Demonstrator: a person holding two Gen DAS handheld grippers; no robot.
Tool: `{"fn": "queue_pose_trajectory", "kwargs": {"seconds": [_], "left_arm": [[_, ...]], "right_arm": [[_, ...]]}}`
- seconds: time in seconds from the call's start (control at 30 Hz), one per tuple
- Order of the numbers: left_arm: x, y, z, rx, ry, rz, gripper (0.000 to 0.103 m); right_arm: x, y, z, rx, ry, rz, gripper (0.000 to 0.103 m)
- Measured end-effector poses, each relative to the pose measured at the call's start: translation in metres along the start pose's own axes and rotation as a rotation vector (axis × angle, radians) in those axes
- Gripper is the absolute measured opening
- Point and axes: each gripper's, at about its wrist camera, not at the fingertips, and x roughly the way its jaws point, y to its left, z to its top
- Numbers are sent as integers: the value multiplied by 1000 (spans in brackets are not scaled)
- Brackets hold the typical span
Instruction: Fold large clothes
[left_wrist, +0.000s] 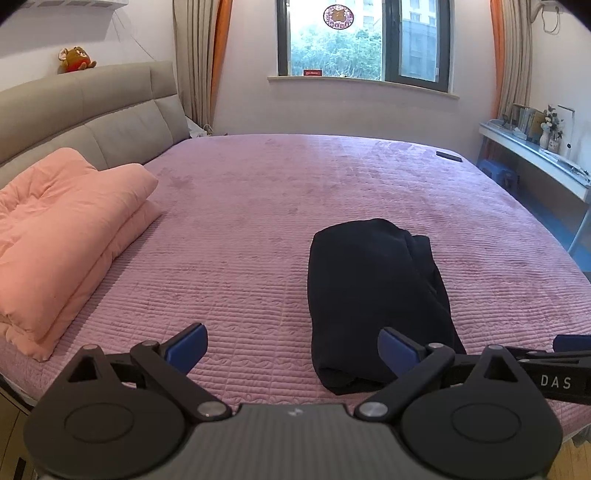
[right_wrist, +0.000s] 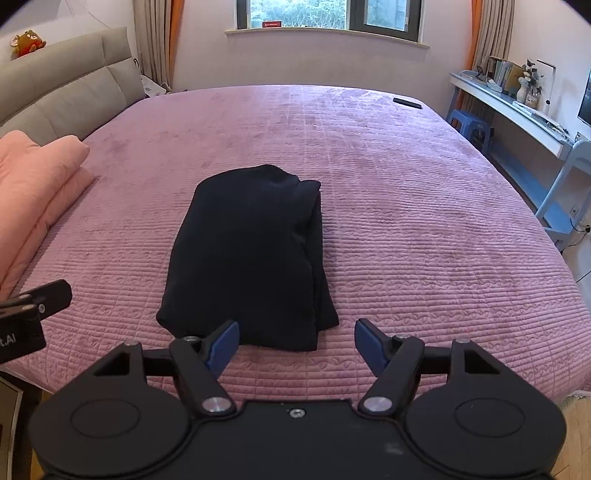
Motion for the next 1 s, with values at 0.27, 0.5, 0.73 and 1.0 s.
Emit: {"fn": "queue_pose_trajectory", "kwargs": {"seconds": [0.27, 0.5, 0.73, 1.0], "left_arm": [[0, -1, -1, 15, 7, -6, 100], [3, -2, -5, 23, 15, -11, 100], [4, -2, -6, 21, 19, 0, 100], [3, -3, -6, 27, 18, 3, 100]], "right_arm": [[0, 2, -2, -6, 8, 11, 82], [2, 3, -4, -5, 12, 13, 82], [3, 4, -5, -4, 18, 19, 82], [3, 5, -5, -3, 20, 25, 82]]}}
